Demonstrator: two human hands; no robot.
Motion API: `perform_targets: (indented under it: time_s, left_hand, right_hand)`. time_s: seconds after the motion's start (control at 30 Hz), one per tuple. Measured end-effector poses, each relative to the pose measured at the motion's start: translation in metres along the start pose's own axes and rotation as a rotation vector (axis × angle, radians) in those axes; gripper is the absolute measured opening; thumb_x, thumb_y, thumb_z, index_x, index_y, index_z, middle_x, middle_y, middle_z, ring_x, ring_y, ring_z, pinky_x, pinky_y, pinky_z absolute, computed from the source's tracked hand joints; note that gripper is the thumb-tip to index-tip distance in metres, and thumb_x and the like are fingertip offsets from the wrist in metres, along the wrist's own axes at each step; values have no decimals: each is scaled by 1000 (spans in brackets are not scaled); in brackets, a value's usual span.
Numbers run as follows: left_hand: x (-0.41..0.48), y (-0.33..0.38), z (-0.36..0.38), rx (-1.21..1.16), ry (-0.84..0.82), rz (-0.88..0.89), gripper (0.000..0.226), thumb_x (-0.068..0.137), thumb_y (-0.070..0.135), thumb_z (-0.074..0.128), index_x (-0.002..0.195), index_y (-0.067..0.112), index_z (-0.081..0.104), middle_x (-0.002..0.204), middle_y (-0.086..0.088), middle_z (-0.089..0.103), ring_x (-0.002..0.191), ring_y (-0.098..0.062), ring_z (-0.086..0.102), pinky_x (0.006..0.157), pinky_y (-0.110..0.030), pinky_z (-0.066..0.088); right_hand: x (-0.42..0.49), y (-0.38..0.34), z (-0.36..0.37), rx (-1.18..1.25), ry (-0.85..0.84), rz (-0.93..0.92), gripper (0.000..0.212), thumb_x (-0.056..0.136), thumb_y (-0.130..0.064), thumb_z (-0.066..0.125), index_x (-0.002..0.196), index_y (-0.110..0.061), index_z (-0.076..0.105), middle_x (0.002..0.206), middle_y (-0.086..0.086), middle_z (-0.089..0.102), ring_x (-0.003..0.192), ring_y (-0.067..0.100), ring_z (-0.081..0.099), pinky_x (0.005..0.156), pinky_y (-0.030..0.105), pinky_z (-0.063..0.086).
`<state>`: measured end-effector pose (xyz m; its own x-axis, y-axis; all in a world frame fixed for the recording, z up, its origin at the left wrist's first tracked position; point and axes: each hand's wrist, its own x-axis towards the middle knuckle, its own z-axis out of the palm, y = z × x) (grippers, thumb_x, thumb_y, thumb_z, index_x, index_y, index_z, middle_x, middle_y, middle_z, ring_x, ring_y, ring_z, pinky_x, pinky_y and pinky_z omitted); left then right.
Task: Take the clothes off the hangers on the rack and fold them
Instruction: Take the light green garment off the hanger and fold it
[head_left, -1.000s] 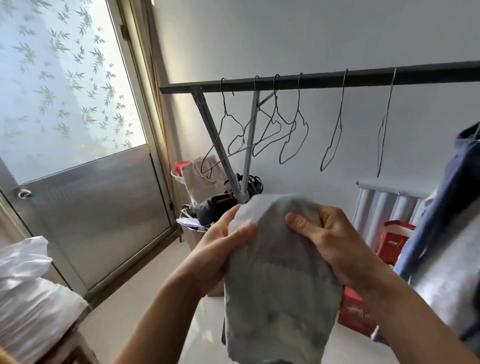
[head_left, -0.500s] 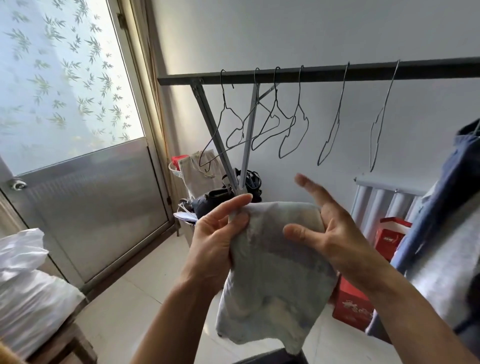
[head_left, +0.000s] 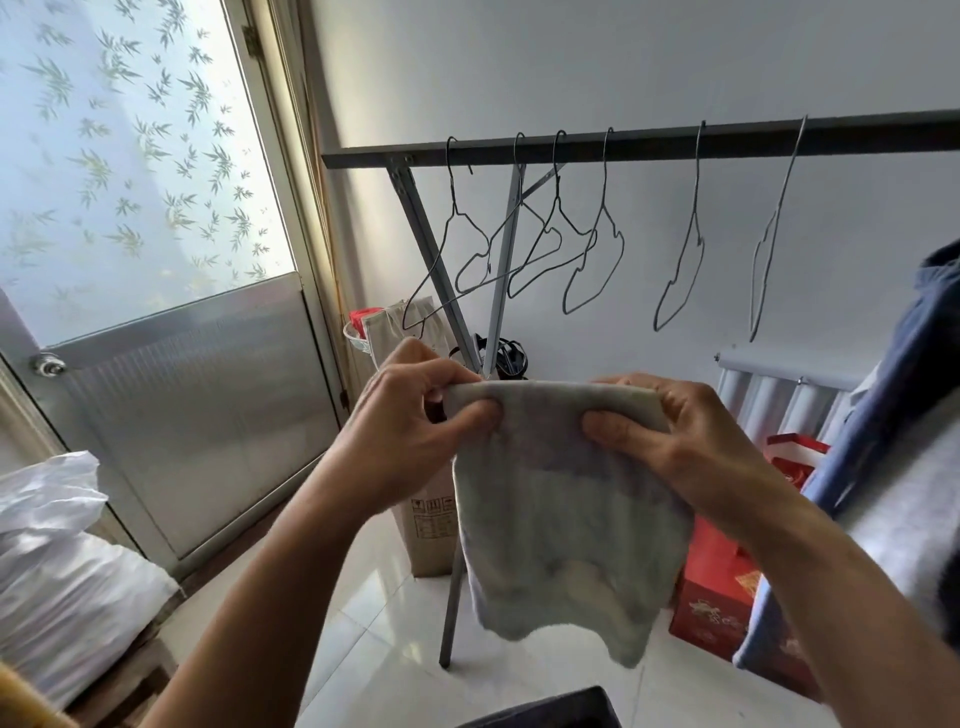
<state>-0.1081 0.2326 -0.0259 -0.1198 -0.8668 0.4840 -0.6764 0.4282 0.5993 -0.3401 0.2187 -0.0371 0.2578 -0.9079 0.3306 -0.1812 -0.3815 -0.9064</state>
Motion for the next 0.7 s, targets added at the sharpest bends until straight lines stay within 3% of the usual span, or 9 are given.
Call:
perform_targets:
  time_s: [0.07,0.17,0.23,0.3,0.43,0.53,0.6,0.63,0.7]
  left_hand:
    - [1,4,2,-354,18,-112,16,75,44,69,84,32,72,102,7,61,94,-11,61,78,-29,57]
    - [-6,9,18,-885,-54,-322,31,78,40,62,91,14,72,87,-1,74,81,-13,69,71,-28,59]
    - [-14,1,30,-947,-133,-336,45,72,48,74,93,9,74,92,-8,75,87,-22,72,73,-31,60]
    - [-20,-5,37,-909,-185,-344,49,61,38,90,95,6,76,100,-16,74,94,-29,71,77,-34,59]
    - [-20,-6,43,-963,-115,-456,22,75,14,78,84,-5,73,91,-19,74,81,-26,71,74,-32,59]
    - [-14,2,41,-1031,-33,-453,23,74,14,67,87,-5,69,83,-13,74,70,-18,70,69,-28,59]
    - [-12,8,40,-1048,8,-451,21,76,14,66,88,-4,69,81,-12,74,68,-17,70,67,-28,59]
    - [-10,9,40,-1044,23,-456,19,78,13,65,87,-3,69,80,-11,74,66,-17,69,65,-28,59]
    - [-10,10,40,-1027,34,-480,14,83,12,65,88,-1,69,78,-11,73,64,-17,68,61,-28,59]
  right_hand:
    - [2,-4,1,162,-18,27,13,79,-25,70,88,-16,73,82,2,72,73,14,66,61,23,51]
    - [7,-6,4,221,11,13,17,82,-24,67,91,-11,71,82,6,72,74,17,66,62,24,54]
    - [10,-6,3,222,40,27,21,78,-29,68,92,-13,73,87,7,74,79,18,68,69,29,56]
    - [12,-5,0,247,45,58,16,79,-28,68,87,-15,75,84,4,74,79,17,68,71,31,55]
    - [12,0,-9,406,41,221,25,86,-27,62,71,-13,76,72,9,71,61,17,66,57,25,56]
    - [-1,17,-12,675,-30,323,54,81,-57,53,92,-11,78,93,15,74,83,27,72,71,33,60]
    - [-13,29,-7,865,-81,357,75,62,-68,73,106,-7,75,109,21,71,98,33,70,72,39,59]
    - [-18,33,-3,921,-114,376,83,48,-64,85,107,-7,74,113,22,69,100,34,69,72,41,58]
    - [-25,37,5,888,-125,401,79,34,-47,96,100,-9,77,112,21,70,97,34,70,68,39,59]
